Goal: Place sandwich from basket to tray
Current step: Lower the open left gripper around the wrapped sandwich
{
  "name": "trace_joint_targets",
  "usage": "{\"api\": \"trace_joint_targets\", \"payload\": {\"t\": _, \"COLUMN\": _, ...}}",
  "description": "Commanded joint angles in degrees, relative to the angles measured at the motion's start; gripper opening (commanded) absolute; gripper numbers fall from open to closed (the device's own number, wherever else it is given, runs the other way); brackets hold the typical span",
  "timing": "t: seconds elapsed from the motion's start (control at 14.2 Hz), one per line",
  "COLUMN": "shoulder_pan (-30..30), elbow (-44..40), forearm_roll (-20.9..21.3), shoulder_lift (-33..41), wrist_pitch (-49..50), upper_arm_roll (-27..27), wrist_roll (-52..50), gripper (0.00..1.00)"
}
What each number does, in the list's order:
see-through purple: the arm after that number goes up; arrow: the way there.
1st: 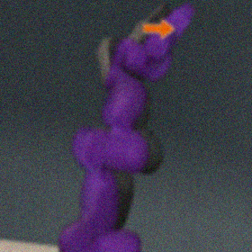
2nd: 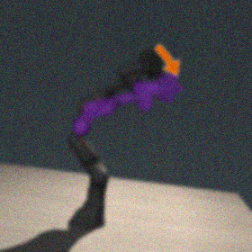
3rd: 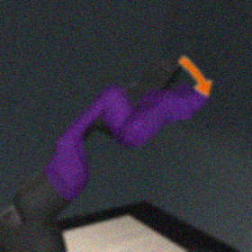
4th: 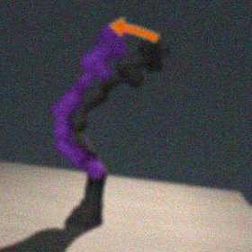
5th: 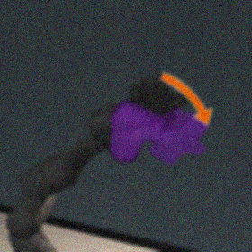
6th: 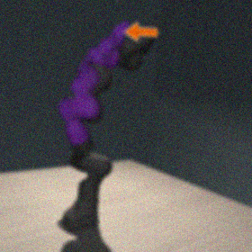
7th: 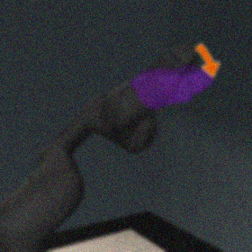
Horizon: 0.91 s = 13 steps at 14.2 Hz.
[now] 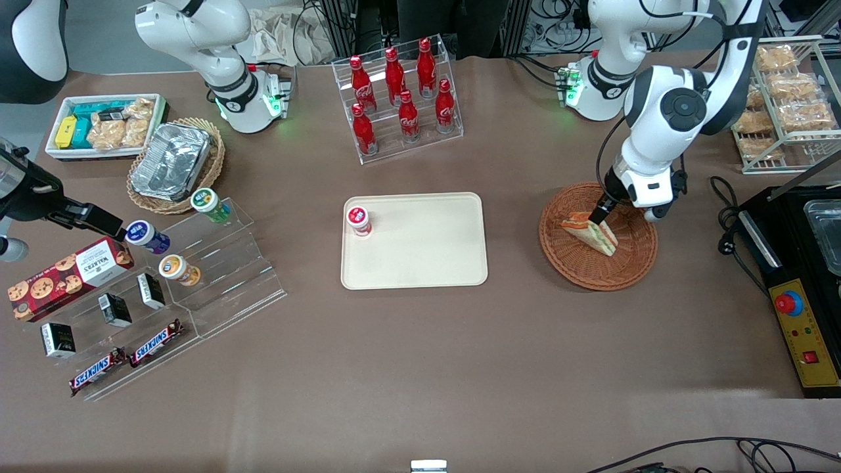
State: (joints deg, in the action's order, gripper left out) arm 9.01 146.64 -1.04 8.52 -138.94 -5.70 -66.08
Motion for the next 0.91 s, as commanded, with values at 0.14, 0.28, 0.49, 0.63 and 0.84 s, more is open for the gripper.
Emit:
{"api": "trace_joint_targets", "payload": {"t": 0.14, "shoulder_pan": 0.75, "elbow": 0.40, "forearm_roll": 3.32, "shoulder_lift": -3.51, "wrist_pitch": -3.61, "upper_arm_roll": 0.34, "wrist_roll": 0.08, "gripper": 0.99}}
{"api": "trace_joint_targets", "payload": {"t": 0.28, "shoulder_pan": 0.57, "elbow": 0.40, "forearm_roll": 3.32, "shoulder_lift": -4.83, "wrist_pitch": -5.98, "upper_arm_roll": 0.34, "wrist_roll": -0.01, "gripper": 0.99}}
{"api": "trace_joint_targets", "payload": {"t": 0.49, "shoulder_pan": 0.48, "elbow": 0.40, "forearm_roll": 3.32, "shoulder_lift": -5.62, "wrist_pitch": -7.49, "upper_arm_roll": 0.34, "wrist_roll": -0.10, "gripper": 0.99}}
{"api": "trace_joint_targets", "payload": {"t": 0.63, "shoulder_pan": 0.48, "elbow": 0.49, "forearm_roll": 3.24, "shoulder_lift": -5.28, "wrist_pitch": -7.31, "upper_arm_roll": 0.34, "wrist_roll": -0.27, "gripper": 0.99}}
{"api": "trace_joint_targets", "payload": {"t": 0.84, "shoulder_pan": 0.66, "elbow": 0.14, "forearm_roll": 3.24, "shoulder_lift": -3.70, "wrist_pitch": -6.09, "upper_arm_roll": 0.25, "wrist_roll": -1.06, "gripper": 0.99}}
